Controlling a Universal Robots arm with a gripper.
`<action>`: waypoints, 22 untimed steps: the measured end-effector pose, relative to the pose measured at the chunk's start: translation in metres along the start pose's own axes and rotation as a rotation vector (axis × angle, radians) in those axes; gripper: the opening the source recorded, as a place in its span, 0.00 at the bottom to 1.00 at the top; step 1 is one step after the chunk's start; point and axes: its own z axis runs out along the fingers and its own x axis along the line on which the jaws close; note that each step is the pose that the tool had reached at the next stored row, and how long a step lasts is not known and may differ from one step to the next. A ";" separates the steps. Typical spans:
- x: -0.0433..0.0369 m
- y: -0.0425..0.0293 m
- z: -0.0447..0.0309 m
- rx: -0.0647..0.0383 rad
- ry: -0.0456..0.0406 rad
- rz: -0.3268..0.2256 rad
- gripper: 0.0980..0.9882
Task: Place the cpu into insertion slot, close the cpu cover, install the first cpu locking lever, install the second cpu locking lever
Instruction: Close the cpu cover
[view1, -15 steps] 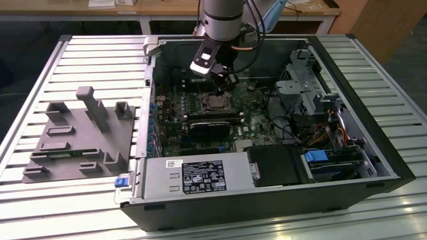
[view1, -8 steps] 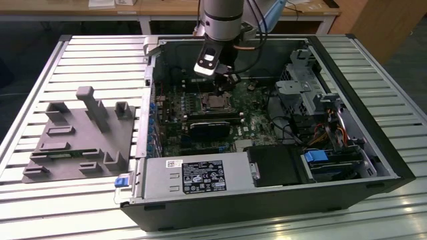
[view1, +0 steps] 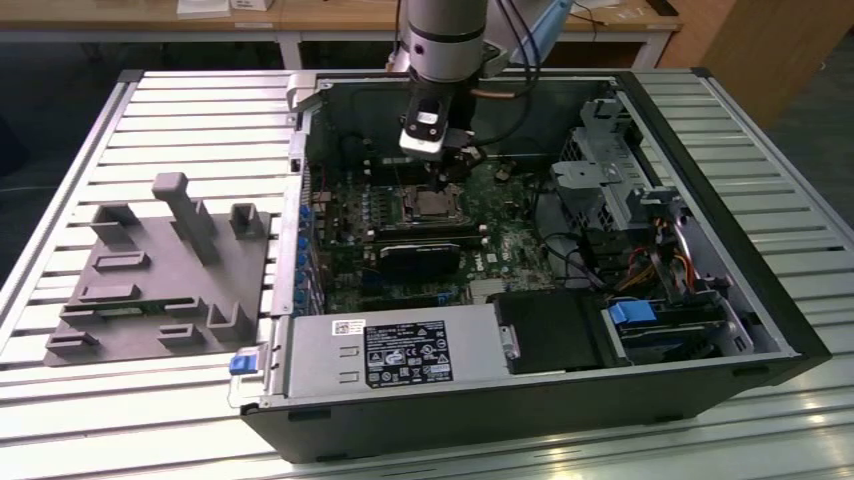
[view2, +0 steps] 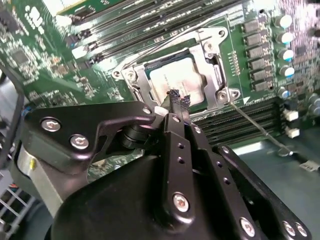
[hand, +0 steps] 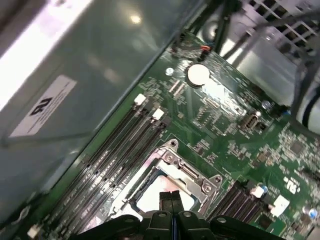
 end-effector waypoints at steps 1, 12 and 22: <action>0.0000 0.0000 0.0001 -0.001 0.0004 -0.018 0.00; 0.0000 0.0000 0.0005 -0.008 0.0050 -0.218 0.00; 0.0000 0.0000 0.0010 -0.014 0.0091 -0.400 0.00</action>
